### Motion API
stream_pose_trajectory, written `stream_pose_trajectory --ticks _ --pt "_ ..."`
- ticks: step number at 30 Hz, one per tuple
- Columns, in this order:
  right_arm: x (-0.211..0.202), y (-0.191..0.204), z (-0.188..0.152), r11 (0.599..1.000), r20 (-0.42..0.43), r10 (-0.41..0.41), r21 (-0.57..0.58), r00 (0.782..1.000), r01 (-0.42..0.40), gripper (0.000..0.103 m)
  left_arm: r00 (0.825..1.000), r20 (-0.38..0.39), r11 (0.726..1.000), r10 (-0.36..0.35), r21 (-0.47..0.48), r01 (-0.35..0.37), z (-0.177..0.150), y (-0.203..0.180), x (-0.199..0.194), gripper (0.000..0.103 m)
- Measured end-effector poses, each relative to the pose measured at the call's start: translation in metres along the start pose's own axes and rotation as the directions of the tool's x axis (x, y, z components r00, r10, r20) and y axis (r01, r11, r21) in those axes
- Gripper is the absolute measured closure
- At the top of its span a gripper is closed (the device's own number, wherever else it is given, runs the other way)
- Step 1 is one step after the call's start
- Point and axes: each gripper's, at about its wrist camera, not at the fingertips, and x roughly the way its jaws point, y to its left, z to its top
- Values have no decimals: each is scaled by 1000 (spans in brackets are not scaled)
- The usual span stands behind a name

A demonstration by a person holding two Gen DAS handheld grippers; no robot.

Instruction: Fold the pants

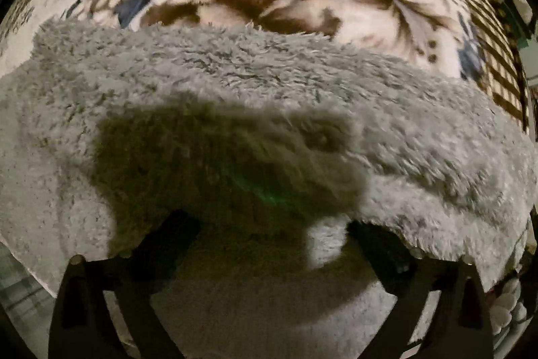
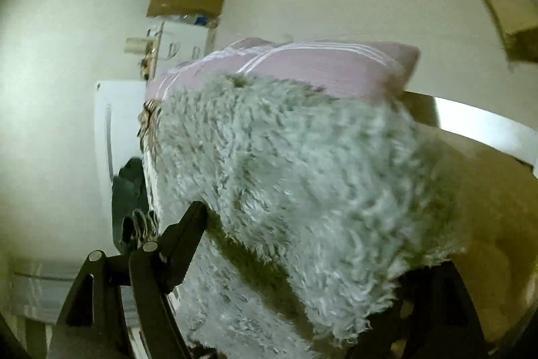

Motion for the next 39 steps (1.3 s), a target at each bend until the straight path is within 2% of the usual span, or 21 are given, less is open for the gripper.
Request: stream_pose_trajectory --ticks 1,3,5,8,11,14,17,21,27,29,32,35,39 --pt "0 0 0 1000 -2 2 -2 1000 -2 35 1000 -4 1000 -2 -5 2 2 1 4 0" --pt "-2 -5 0 1000 3 5 12 1000 -5 54 1000 -10 1000 -7 -18 7 5 2 11 0" --pt "-7 -10 -1 999 14 13 31 1000 -14 66 1000 -6 999 -8 -31 8 7 4 15 0" --pt "-16 3 -6 1000 32 6 0 999 -6 76 1000 -10 999 2 -35 -2 7 2 15 0" --pt "-29 28 -12 999 52 -5 -50 999 7 78 1000 -24 1000 6 -23 -7 7 -8 7 0" --pt "-45 60 -17 991 74 -31 -125 997 40 79 1000 2 1000 12 -24 -12 -1 -8 -12 0" --pt "-65 93 -35 968 87 -68 -234 994 86 79 1000 18 1000 12 -27 -12 -10 -6 -27 0" --pt "-72 140 -62 917 95 -116 -372 989 143 80 999 36 999 3 -37 -2 -15 7 -46 0" --pt "-68 209 -132 782 122 -187 -582 975 223 80 997 70 998 -9 -66 13 -15 38 -77 0" --pt "-60 232 -162 705 145 -212 -662 966 254 80 996 87 996 -6 -87 13 -15 54 -90 0" --pt "-39 256 -212 631 115 -236 -737 965 242 80 995 103 993 -12 -118 24 -9 80 -102 0" --pt "-10 277 -271 515 101 -269 -825 958 232 80 992 122 987 -10 -156 30 -18 106 -112 0" --pt "33 296 -355 361 79 -296 -913 952 188 81 989 147 975 5 -220 28 -29 161 -133 0"
